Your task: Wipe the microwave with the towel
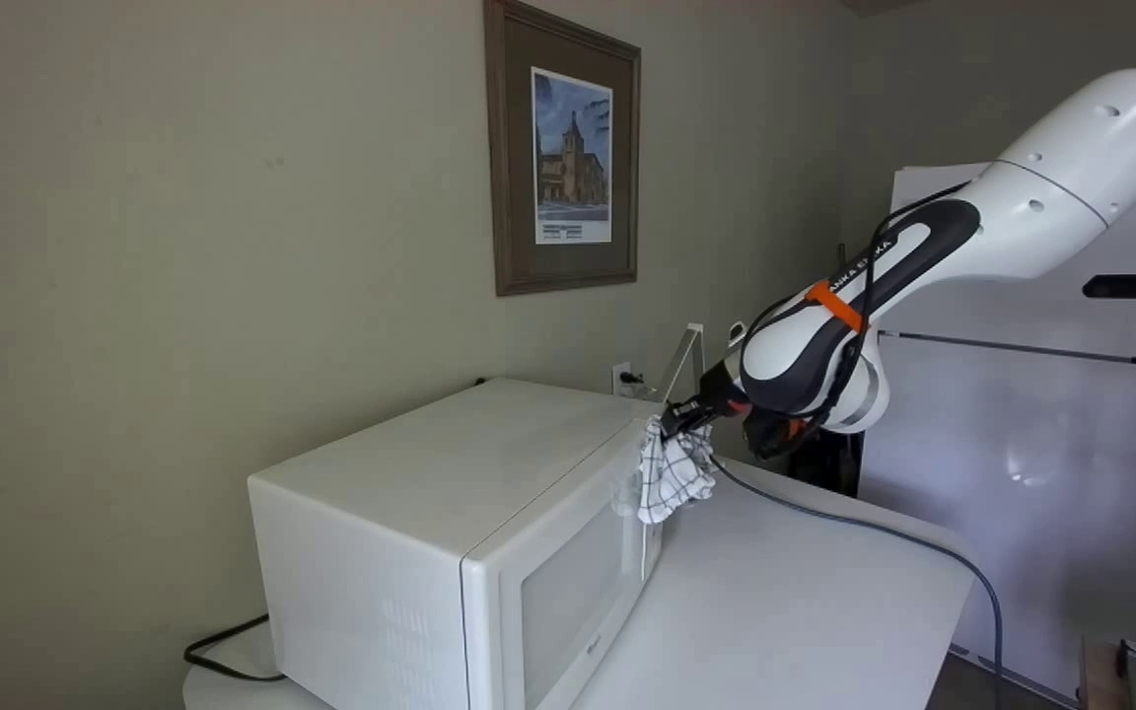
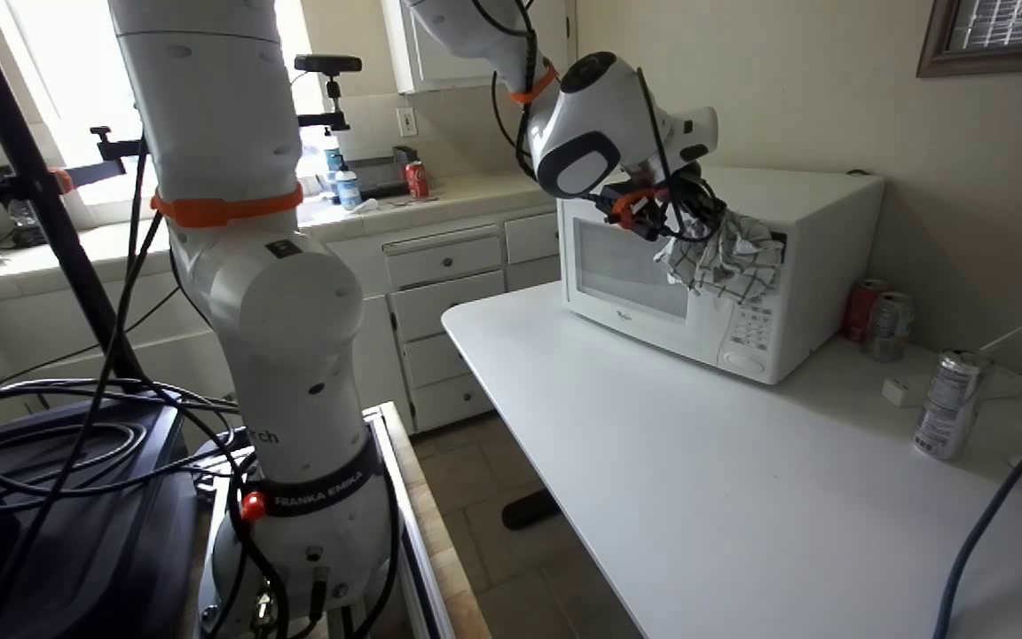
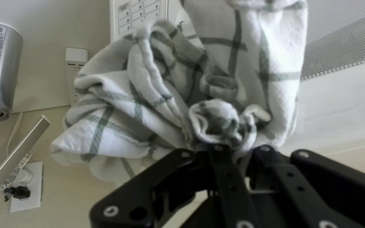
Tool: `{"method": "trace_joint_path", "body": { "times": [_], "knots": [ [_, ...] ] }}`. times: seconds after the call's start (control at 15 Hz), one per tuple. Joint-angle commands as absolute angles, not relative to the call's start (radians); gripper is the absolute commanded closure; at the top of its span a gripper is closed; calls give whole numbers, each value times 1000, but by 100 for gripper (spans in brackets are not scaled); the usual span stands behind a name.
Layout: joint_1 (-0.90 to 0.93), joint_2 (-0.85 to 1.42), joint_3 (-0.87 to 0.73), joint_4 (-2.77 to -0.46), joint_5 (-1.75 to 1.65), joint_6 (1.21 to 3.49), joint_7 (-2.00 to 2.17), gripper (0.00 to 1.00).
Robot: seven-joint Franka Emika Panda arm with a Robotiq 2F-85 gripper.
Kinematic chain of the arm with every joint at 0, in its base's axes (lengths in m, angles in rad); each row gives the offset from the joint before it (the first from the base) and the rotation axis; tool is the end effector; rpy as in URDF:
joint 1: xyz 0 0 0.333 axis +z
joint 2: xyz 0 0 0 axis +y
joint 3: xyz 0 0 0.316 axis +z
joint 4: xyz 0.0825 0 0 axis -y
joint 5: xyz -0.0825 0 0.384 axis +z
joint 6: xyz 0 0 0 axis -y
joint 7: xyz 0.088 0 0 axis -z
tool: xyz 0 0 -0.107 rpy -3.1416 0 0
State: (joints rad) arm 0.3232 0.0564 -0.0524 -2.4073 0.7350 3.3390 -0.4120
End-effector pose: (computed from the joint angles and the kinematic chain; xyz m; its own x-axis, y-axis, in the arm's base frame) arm 0.5224 0.0706 0.3784 0.6743 -0.1276 0.7274 -0.0375 -0.9896 -0.1387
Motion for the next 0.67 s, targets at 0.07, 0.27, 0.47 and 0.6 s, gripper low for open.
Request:
{"method": "trace_joint_path", "body": {
  "times": [0.07,0.27,0.47,0.6],
  "knots": [
    [262,102,24,-2345,567,3221,-237,97],
    [303,139,26,-2284,733,3120,-359,97],
    [292,196,41,-2259,785,3048,-390,97],
    [277,241,55,-2241,832,3019,-414,97]
  ]
}}
